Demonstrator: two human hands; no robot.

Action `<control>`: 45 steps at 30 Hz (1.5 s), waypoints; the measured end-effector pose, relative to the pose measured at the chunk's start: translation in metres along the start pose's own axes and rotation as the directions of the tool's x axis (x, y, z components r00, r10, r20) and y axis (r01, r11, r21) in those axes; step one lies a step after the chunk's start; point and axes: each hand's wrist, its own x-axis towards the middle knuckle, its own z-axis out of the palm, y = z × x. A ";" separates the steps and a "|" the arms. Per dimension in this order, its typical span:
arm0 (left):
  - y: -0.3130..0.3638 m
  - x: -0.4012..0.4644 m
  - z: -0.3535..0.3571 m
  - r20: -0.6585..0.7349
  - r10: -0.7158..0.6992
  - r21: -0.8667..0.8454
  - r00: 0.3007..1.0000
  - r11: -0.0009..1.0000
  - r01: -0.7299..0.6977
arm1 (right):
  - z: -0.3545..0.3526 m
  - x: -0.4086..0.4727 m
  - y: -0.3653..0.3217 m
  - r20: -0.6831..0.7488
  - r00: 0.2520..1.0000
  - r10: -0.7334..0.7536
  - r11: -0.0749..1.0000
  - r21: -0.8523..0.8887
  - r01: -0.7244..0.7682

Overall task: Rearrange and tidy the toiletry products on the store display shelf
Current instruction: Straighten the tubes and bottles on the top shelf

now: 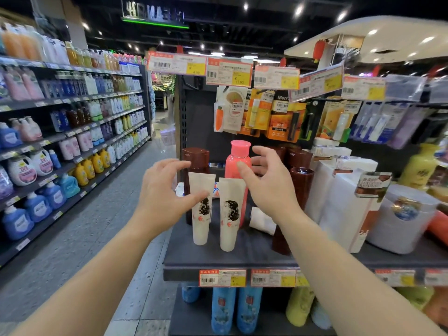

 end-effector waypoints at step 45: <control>0.026 -0.057 0.084 0.506 0.415 0.505 0.756 0.568 -0.650 | -0.091 0.001 -0.099 0.174 0.931 -0.319 0.900 -0.252 0.356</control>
